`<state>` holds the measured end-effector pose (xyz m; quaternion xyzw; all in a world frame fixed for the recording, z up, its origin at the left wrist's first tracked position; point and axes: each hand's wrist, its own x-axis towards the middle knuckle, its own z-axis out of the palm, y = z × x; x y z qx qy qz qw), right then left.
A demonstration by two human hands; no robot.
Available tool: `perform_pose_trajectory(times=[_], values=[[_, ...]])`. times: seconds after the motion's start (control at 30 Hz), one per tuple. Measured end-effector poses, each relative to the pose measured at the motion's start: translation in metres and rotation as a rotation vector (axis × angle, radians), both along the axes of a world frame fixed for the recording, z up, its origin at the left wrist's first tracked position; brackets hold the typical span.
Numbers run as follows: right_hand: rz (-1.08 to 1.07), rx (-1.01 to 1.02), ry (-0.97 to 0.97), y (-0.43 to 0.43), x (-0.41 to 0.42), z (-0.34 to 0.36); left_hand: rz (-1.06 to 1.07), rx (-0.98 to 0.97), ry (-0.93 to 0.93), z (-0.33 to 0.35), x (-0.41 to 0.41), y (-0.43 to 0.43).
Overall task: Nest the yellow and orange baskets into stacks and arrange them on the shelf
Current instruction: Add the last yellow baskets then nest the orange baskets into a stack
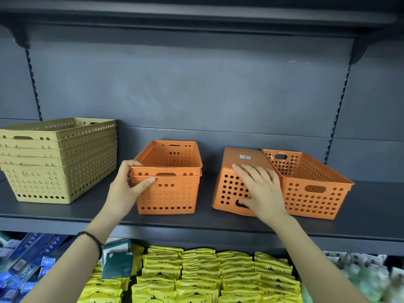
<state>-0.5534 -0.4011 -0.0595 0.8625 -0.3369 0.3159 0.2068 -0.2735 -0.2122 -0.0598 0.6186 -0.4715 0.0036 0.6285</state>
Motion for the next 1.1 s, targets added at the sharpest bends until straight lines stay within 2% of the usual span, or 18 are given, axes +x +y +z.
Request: perform_pose_trajectory(times=[0.1,0.33,0.43,0.63,0.77,0.87,1.0,1.1], values=[[0.041,0.083,-0.221,0.001,0.003,0.014,0.017,0.007,0.023,0.001,-0.002,0.0],[0.371,0.637,-1.126,-0.008,0.02,0.048,-0.022,0.039,0.06,0.001,-0.002,0.003],[0.459,0.731,-1.344,-0.002,0.031,0.055,-0.046,0.039,0.092,0.001,-0.005,0.003],[0.586,0.764,-1.577,0.019,0.063,0.079,-0.054,0.061,0.068,0.003,-0.007,0.003],[0.753,0.931,-1.742,0.038,0.086,0.1,0.158,0.065,-0.053,0.021,-0.016,-0.001],[0.789,1.109,-1.746,0.054,0.103,0.104,0.234,0.024,-0.128,0.039,-0.028,-0.008],[0.867,1.305,-1.625,0.075,0.12,0.098,0.122,-0.015,-0.205,0.06,-0.048,-0.013],[0.862,1.369,-1.518,0.09,0.131,0.09,0.05,-0.074,-0.164,0.066,-0.059,-0.011]])
